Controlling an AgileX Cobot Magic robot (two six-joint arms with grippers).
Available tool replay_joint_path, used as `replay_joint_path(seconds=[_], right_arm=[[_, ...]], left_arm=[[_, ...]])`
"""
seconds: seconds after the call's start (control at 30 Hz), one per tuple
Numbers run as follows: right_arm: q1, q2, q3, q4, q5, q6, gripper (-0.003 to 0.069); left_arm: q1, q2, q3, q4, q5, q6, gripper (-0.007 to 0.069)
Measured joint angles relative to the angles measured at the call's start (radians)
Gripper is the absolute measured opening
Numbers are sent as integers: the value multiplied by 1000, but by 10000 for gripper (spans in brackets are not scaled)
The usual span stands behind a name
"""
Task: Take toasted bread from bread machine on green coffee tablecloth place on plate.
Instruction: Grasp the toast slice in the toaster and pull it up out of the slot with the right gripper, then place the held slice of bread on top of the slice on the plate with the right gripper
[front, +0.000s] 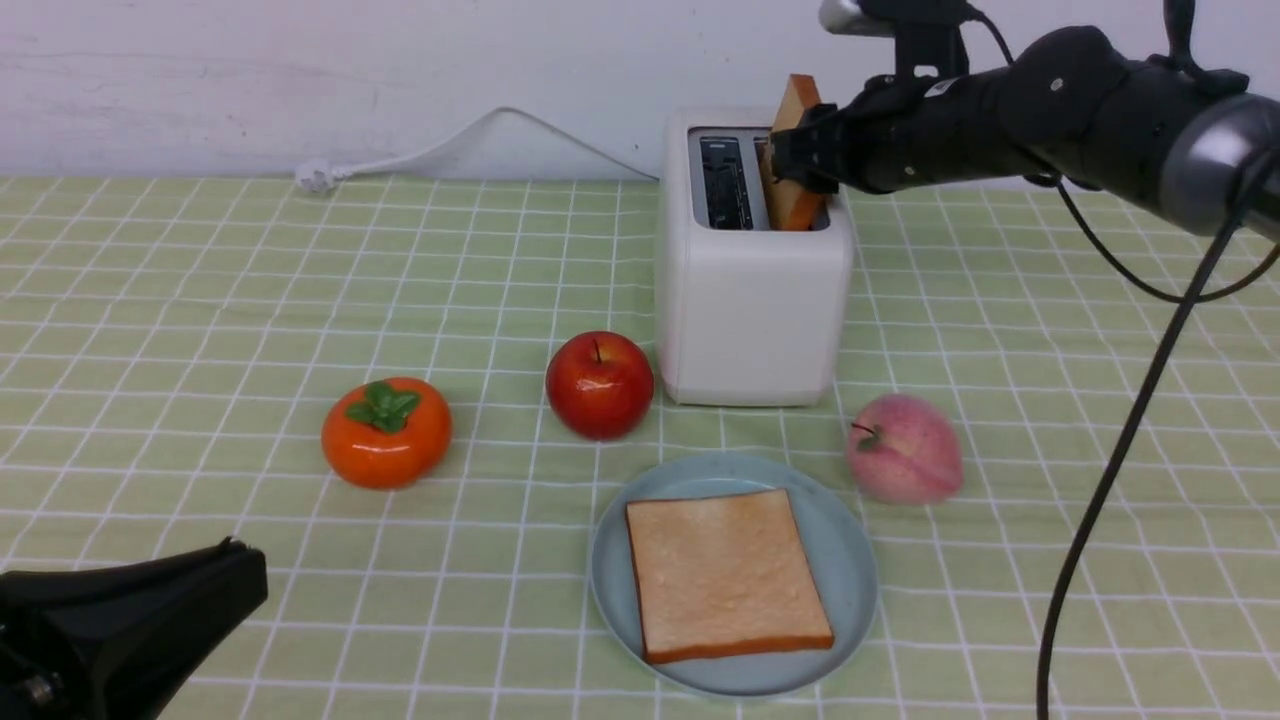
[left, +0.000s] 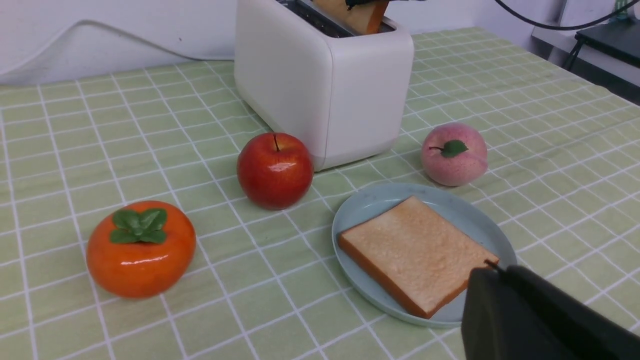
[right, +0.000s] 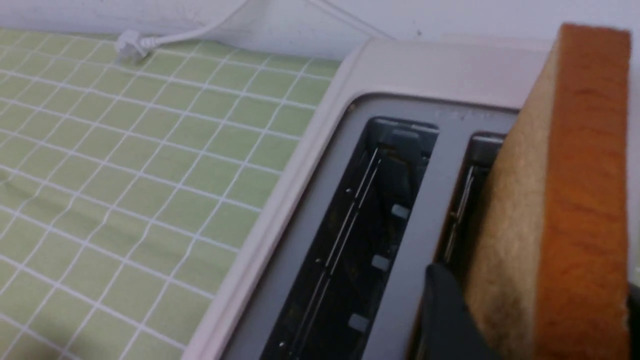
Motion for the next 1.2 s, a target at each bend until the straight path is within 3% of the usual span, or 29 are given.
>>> replay_joint_path(seconds=[0.13, 0.2, 0.63, 0.9, 1.2], right_arm=[[0, 3, 0, 0, 3, 3, 152], [0, 3, 0, 0, 3, 3, 127], [0, -18, 3, -5, 11, 4, 127], [-1, -189, 4, -24, 69, 4, 126], [-1, -500, 3, -95, 483, 12, 125]], left_arm=[[0, 0, 0, 0, 0, 0, -13], [0, 0, 0, 0, 0, 0, -13], [0, 0, 0, 0, 0, 0, -13], [0, 0, 0, 1, 0, 0, -13], [0, 0, 0, 1, 0, 0, -13]])
